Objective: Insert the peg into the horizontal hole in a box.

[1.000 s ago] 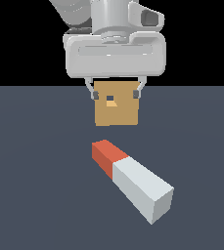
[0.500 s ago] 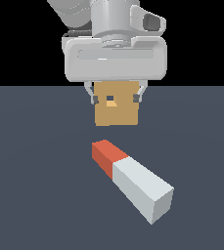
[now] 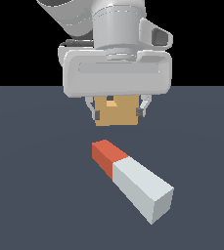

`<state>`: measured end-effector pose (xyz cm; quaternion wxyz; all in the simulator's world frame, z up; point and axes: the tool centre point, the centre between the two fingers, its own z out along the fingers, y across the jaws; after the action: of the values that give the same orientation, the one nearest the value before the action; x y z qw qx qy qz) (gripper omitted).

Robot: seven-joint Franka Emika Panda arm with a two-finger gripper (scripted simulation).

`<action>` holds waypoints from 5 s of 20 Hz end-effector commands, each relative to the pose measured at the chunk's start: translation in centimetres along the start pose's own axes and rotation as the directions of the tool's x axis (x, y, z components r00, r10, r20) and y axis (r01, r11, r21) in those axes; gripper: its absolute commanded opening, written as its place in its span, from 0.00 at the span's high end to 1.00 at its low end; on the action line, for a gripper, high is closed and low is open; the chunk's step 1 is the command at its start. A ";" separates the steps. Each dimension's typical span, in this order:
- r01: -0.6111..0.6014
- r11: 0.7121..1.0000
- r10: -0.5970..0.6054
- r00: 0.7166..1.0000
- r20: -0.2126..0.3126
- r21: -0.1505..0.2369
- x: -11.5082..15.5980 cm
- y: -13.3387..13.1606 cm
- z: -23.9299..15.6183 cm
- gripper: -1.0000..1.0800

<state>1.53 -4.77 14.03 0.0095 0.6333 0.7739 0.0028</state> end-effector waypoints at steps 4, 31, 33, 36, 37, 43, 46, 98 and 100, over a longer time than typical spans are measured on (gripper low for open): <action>0.112 0.994 -0.112 0.994 -0.005 0.004 -2.2 0.2 2.1 0.04; 0.358 0.933 -0.358 0.933 -0.017 0.012 -6.9 1.8 7.4 0.04; 0.359 0.933 -0.359 0.933 -0.016 0.012 -6.8 1.7 8.2 0.04; 0.361 0.933 -0.360 0.933 -0.016 0.011 -6.8 1.7 9.8 0.04; 0.361 0.933 -0.360 0.933 -0.016 0.011 -6.8 1.7 10.3 0.04; 0.362 0.932 -0.362 0.932 -0.016 0.011 -6.8 1.7 11.9 0.04; 0.362 0.932 -0.362 0.932 -0.016 0.011 -6.8 1.8 11.9 1.00; -0.096 0.995 0.096 0.995 -0.010 0.017 15.6 2.5 2.5 1.00; -0.109 0.994 0.109 0.994 -0.009 0.017 16.2 2.7 2.3 1.00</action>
<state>0.84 11.15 11.18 -0.0015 0.6698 0.7425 -0.0015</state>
